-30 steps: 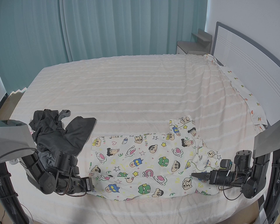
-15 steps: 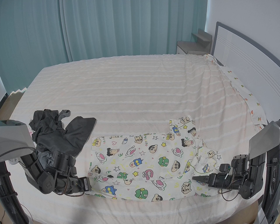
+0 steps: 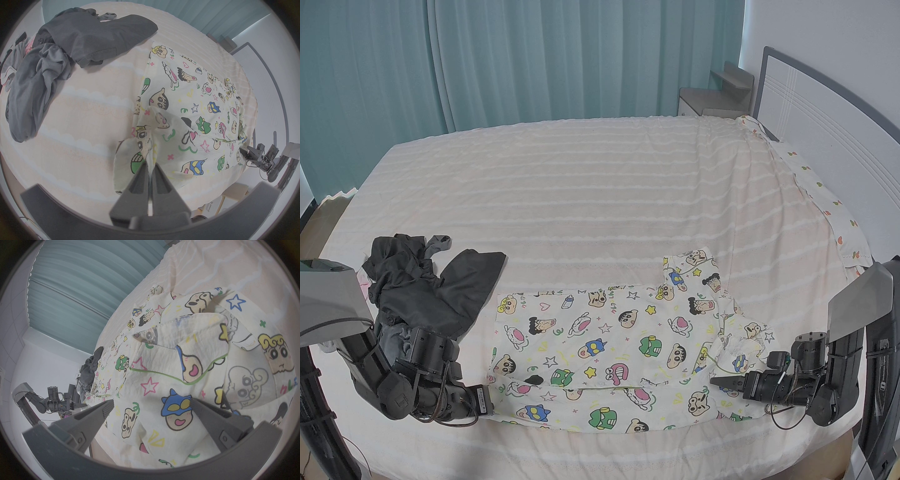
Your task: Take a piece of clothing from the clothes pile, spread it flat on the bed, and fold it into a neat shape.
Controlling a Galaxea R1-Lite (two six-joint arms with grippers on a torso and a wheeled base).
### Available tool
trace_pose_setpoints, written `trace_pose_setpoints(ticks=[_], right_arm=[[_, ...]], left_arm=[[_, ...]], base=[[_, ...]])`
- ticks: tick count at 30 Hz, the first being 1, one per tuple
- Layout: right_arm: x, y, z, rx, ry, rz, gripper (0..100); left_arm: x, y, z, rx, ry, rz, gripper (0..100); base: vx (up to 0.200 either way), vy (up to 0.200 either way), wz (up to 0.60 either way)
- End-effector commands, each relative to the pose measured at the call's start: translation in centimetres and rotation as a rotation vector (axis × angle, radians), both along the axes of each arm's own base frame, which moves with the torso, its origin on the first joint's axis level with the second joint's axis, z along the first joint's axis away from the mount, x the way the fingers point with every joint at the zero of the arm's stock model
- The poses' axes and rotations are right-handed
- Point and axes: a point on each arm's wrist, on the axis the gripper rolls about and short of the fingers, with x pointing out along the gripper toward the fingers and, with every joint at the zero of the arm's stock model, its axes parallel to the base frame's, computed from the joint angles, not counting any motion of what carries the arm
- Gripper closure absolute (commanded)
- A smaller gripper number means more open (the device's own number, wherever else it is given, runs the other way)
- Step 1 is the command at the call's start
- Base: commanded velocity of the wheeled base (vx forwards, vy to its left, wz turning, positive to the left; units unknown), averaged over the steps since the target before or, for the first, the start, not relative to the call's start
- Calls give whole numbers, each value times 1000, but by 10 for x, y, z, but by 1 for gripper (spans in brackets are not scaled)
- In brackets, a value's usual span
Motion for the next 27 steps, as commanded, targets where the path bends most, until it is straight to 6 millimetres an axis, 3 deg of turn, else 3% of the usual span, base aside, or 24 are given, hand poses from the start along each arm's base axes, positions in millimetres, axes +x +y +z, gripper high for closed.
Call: trace_pose_setpoints(ticks=[1, 3, 4, 12, 15, 22, 25, 27], right_arm=[[1, 0, -1, -1, -10, 0, 0], [1, 0, -1, -1, -10, -2, 0], [1, 0, -1, -1, -10, 0, 0], [0, 0, -1, -5, -10, 2, 0], [-1, 1, 0, -8, -12, 8, 0], [-3, 1, 1, -16, -9, 0, 0], [-3, 1, 1, -22, -8, -7, 0], [-3, 1, 1, -26, -9, -10, 0]], left_arm=[[-1, 0, -1, 0, 5, -1, 100], [-1, 0, -3, 4, 13, 2, 100], [-1, 0, -4, 7, 18, 3, 0], [-4, 6, -6, 11, 32, 24, 0], [6, 12, 2, -10, -44, 56, 0], [24, 6, 21, -45, -190, 43, 0], [22, 4, 26, -61, -202, 27, 0], [10, 4, 30, -101, -184, -12, 0]], base=[[0, 0, 0], [0, 0, 0], [0, 0, 0], [0, 0, 0], [0, 0, 0], [0, 0, 0], [0, 0, 0], [0, 0, 0]])
